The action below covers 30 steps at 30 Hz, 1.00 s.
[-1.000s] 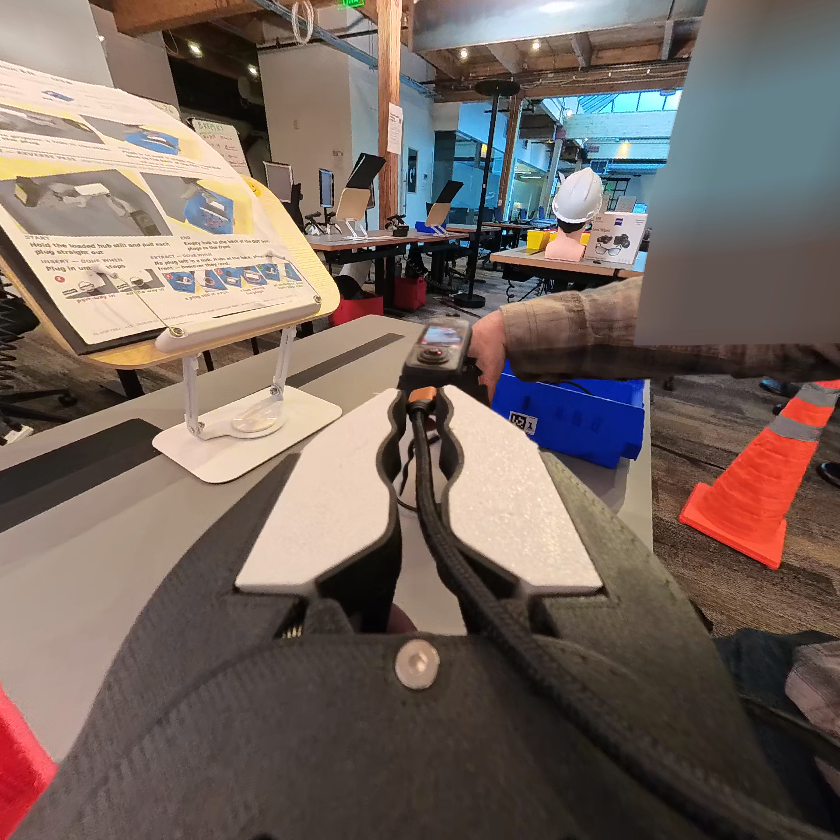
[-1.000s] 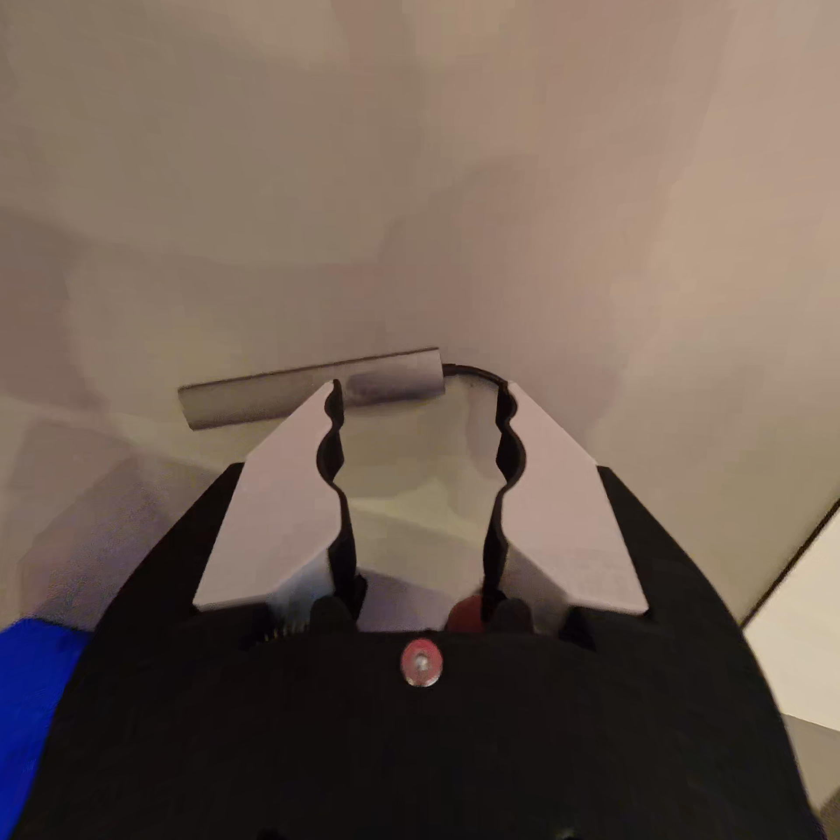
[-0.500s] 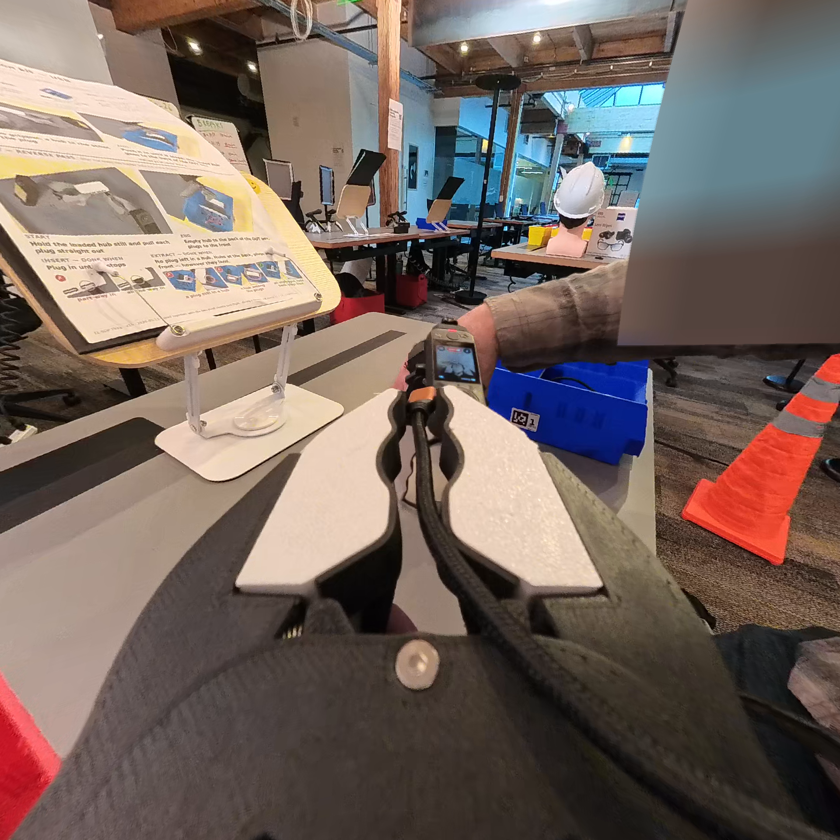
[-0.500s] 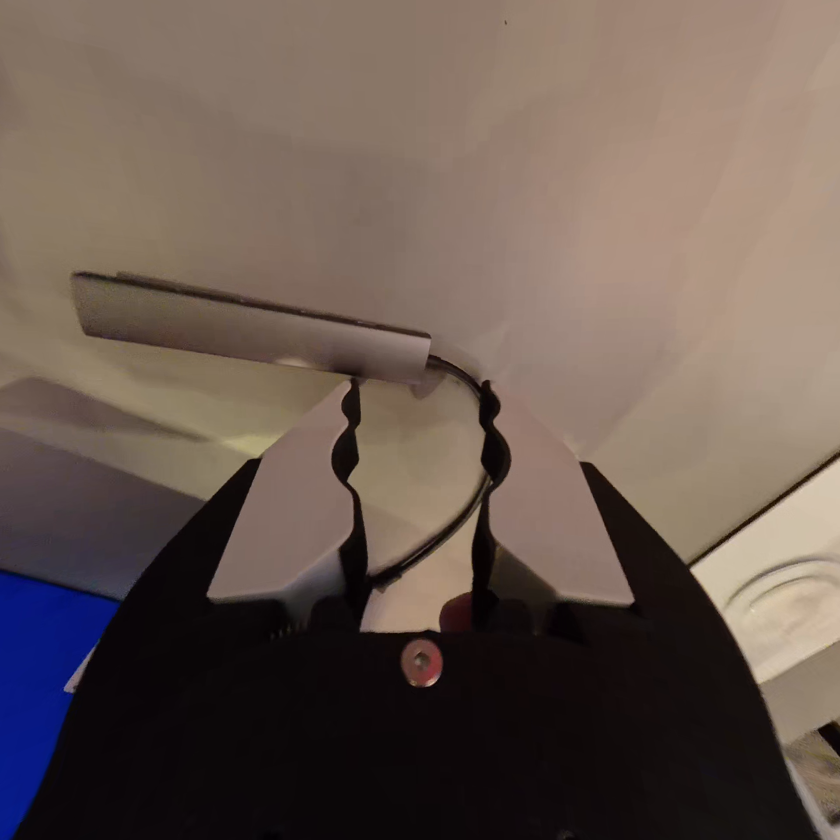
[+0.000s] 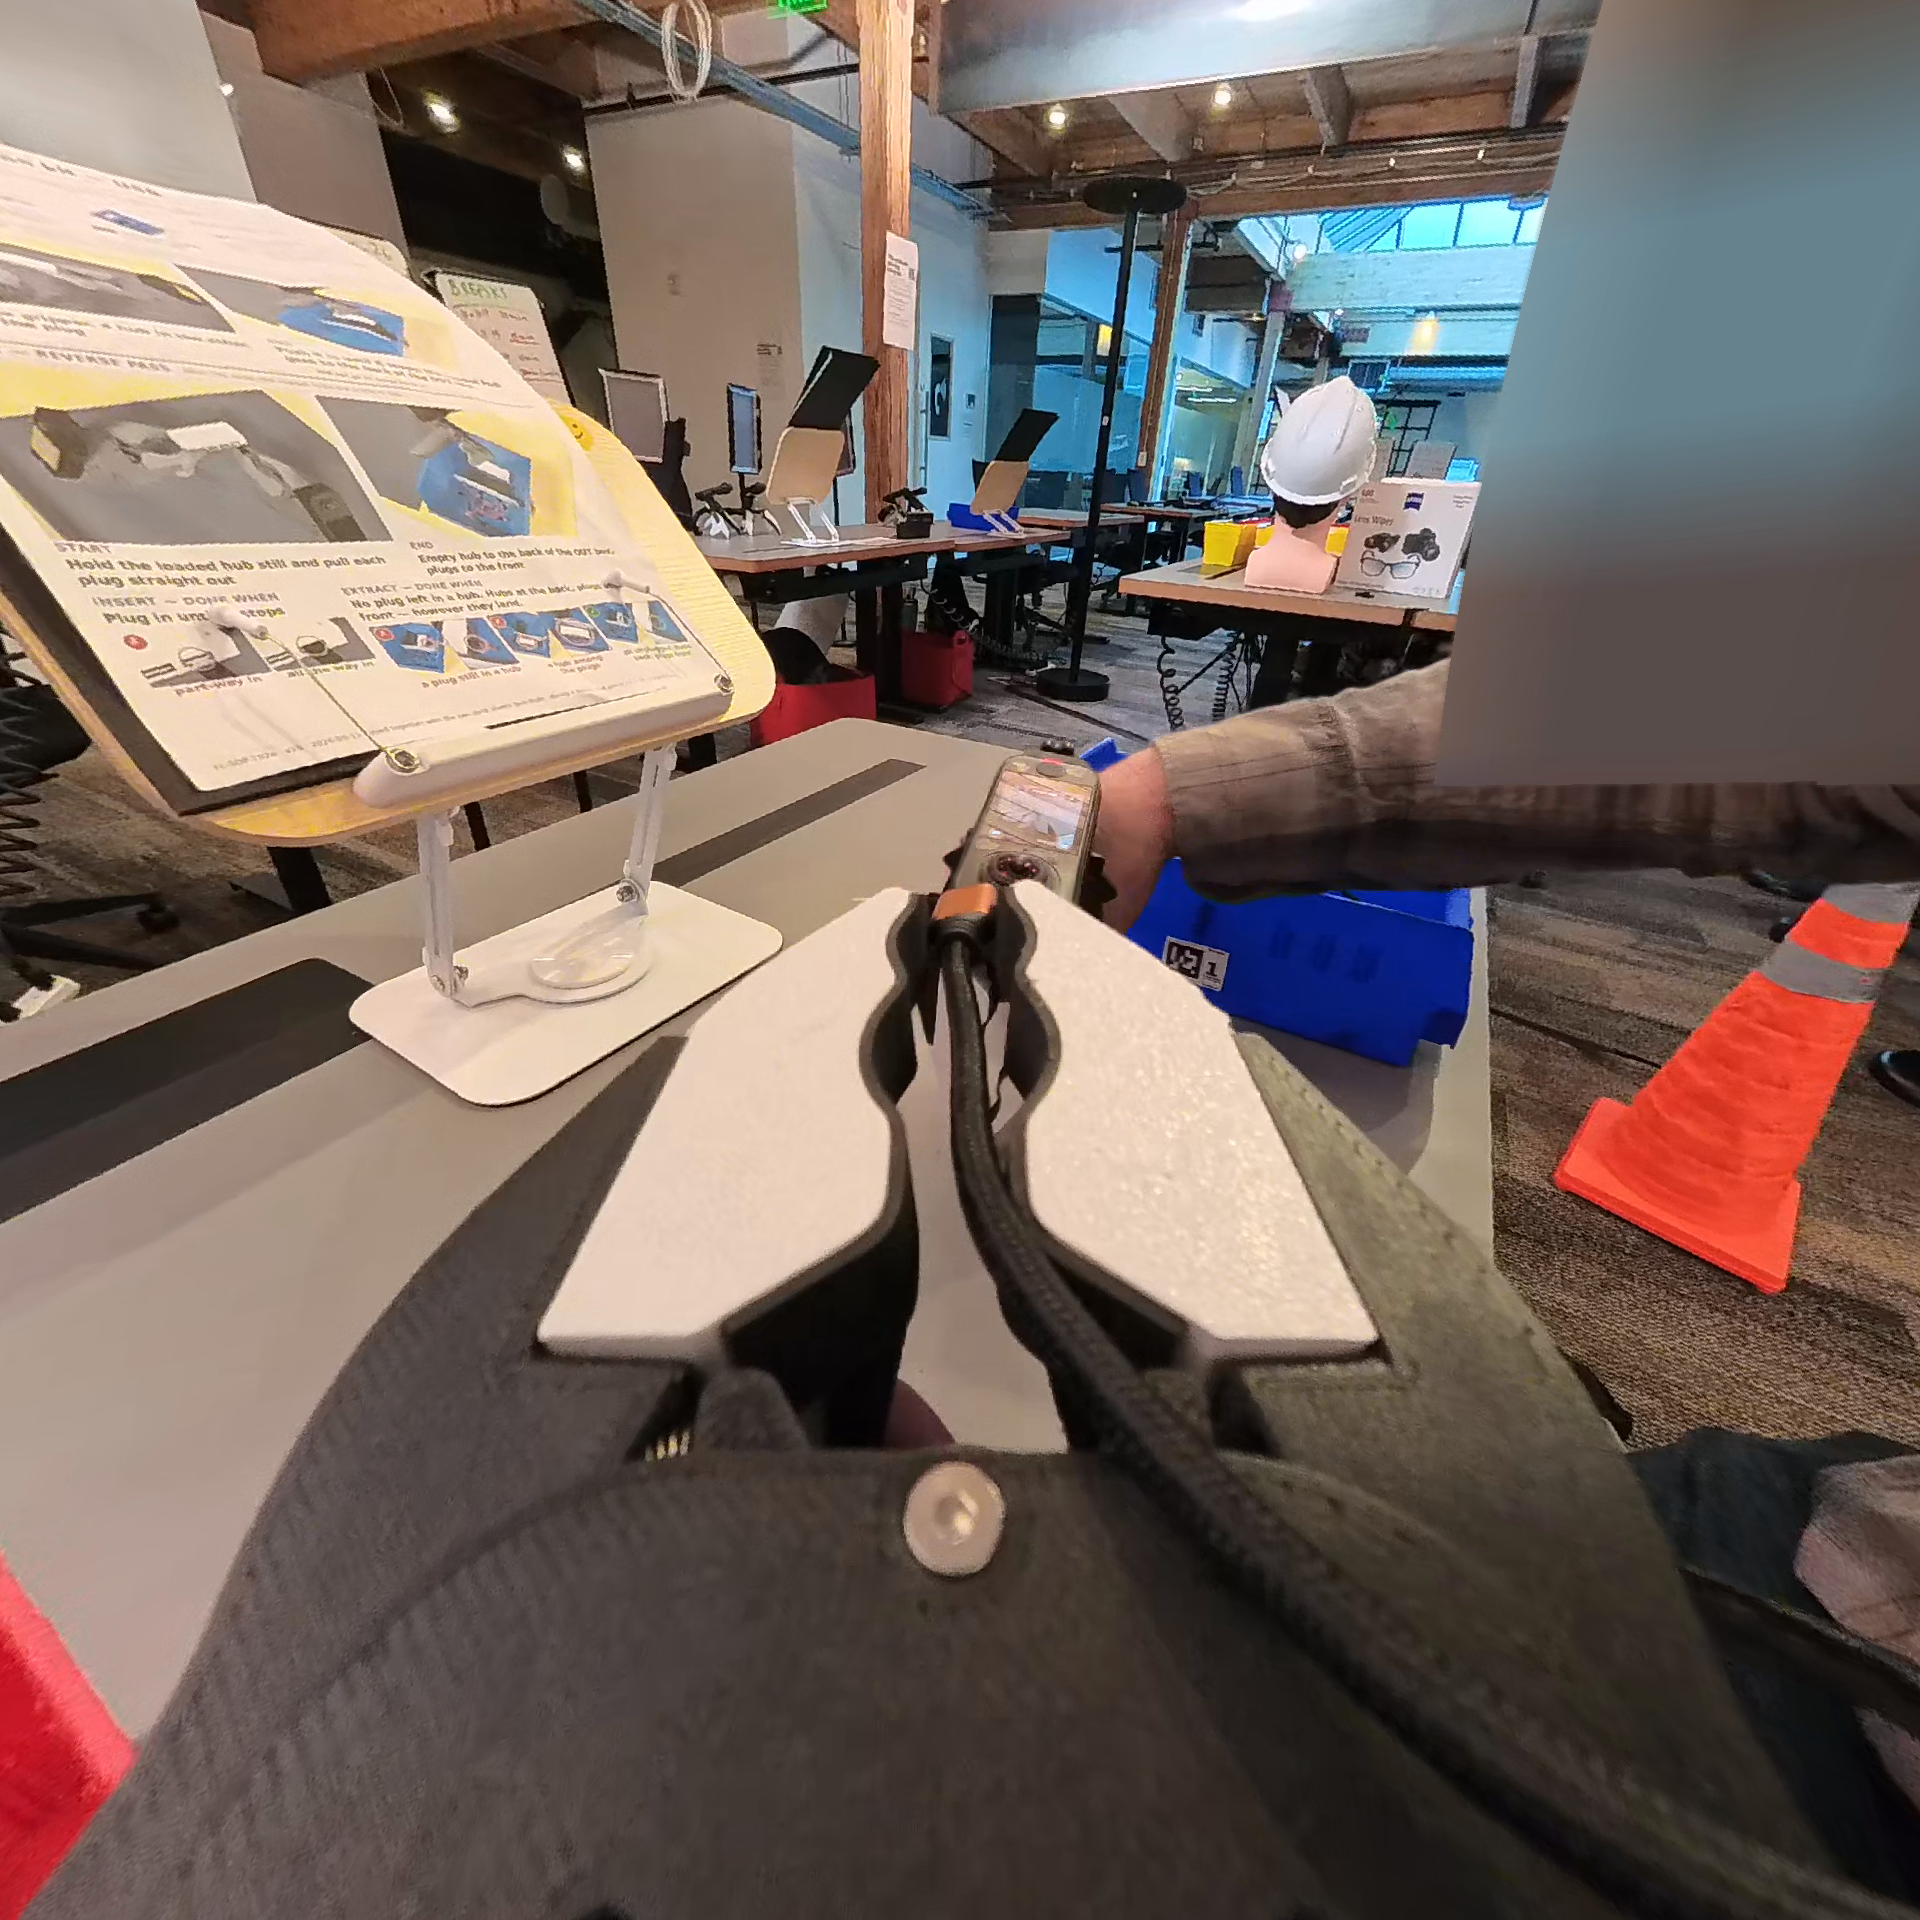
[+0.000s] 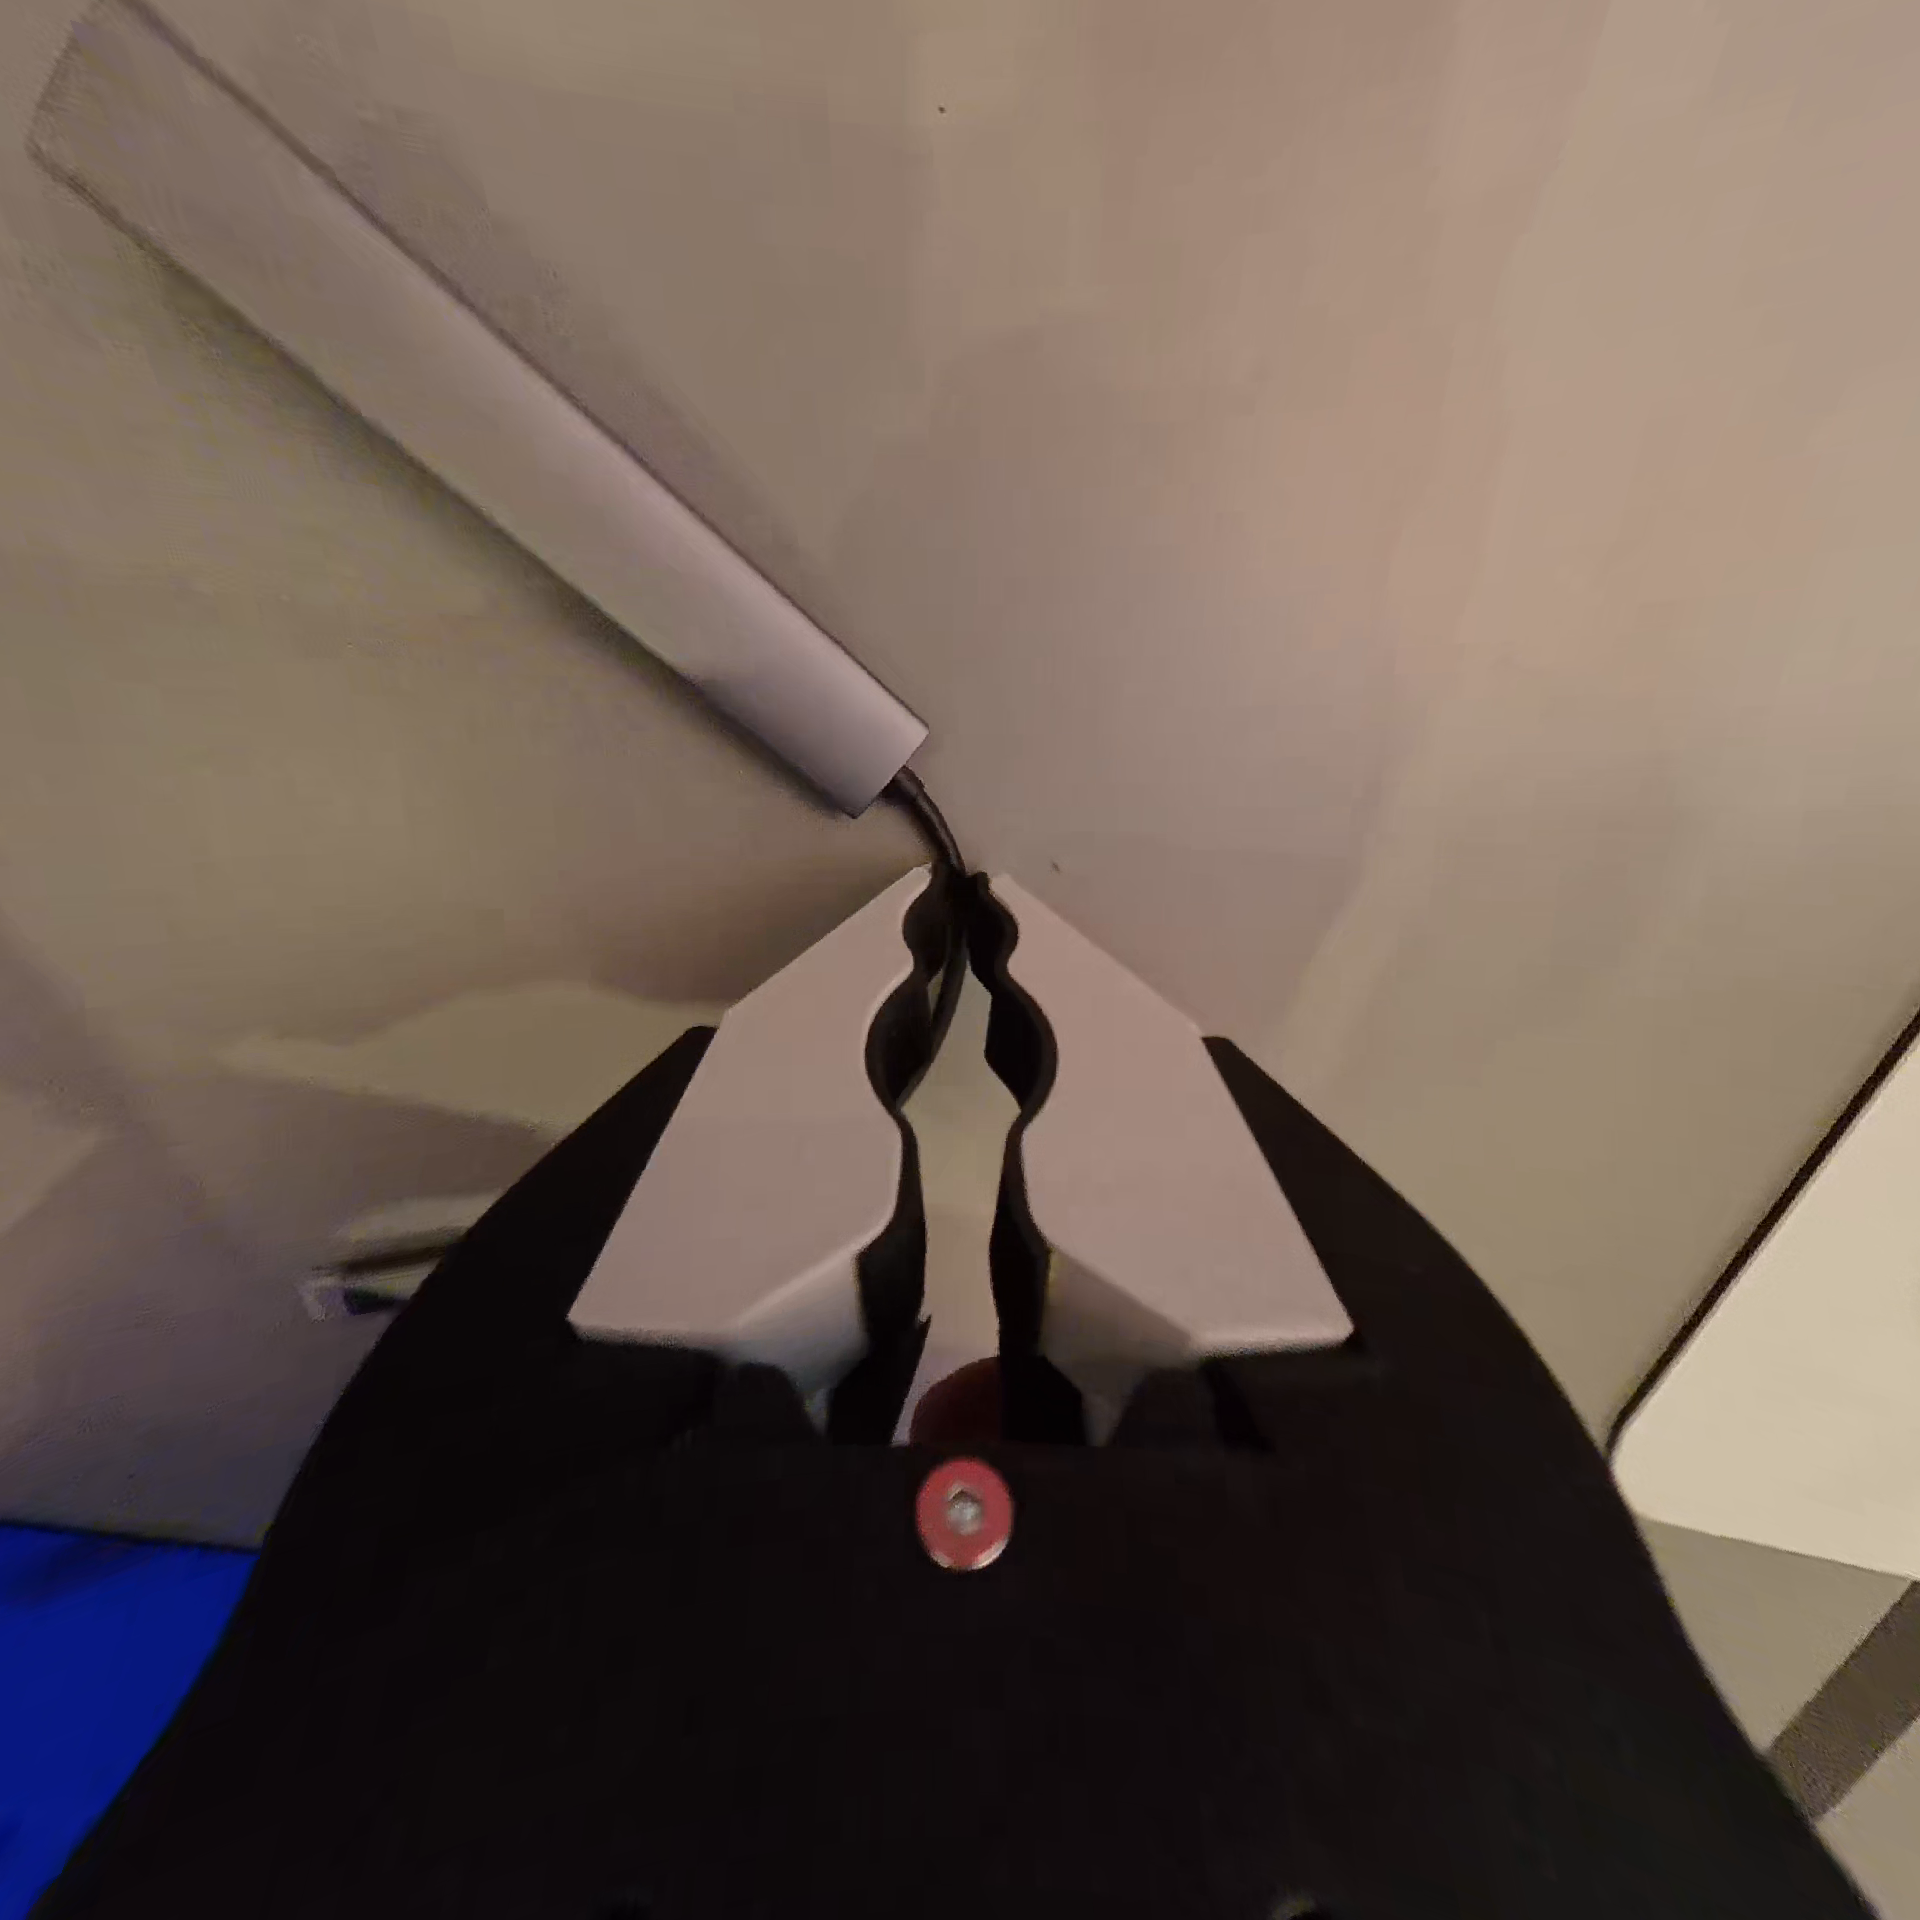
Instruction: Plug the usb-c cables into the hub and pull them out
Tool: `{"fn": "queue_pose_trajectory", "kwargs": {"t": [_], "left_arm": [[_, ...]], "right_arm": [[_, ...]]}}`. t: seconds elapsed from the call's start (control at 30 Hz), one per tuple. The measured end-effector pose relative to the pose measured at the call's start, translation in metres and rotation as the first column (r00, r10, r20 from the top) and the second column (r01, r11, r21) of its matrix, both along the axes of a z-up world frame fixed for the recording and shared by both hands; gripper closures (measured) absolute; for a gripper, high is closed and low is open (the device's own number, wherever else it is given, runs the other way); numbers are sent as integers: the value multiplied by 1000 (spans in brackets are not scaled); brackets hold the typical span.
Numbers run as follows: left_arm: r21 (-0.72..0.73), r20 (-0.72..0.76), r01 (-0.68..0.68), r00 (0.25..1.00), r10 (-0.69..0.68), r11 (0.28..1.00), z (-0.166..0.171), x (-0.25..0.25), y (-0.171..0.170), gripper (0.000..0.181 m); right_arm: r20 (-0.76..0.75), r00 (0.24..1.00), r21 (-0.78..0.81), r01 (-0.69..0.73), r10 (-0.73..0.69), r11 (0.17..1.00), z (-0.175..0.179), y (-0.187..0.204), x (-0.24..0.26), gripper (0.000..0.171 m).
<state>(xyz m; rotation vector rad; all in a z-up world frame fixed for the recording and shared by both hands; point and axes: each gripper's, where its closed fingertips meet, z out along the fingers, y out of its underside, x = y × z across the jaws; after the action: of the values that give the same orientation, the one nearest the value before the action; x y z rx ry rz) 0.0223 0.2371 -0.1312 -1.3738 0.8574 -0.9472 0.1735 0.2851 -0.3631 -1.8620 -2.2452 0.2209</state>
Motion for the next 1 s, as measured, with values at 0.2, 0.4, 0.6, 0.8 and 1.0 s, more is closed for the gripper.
{"fn": "queue_pose_trajectory", "kwargs": {"t": [0.2,0.4,0.6,0.8,1.0], "left_arm": [[-6,-5,15,1000,-15,1000,-4,6,-3,170],[-6,-2,14,1000,-14,1000,-3,3,-2,170],[0,-4,16,1000,-16,1000,-1,4,-4,170],[0,-7,22,1000,-22,1000,-2,7,-5,170],[1,-14,31,999,-31,1000,-3,11,-8,170]], "right_arm": [[3,981,-33,191,-191,981,0,-3,2,171],[-31,966,58,257,-256,965,1,-7,-1,171],[-104,981,139,178,-165,974,7,-29,-23,143],[-217,976,155,48,-13,987,8,-44,-56,130],[-173,984,-36,-47,40,998,2,-48,-66,139]]}}
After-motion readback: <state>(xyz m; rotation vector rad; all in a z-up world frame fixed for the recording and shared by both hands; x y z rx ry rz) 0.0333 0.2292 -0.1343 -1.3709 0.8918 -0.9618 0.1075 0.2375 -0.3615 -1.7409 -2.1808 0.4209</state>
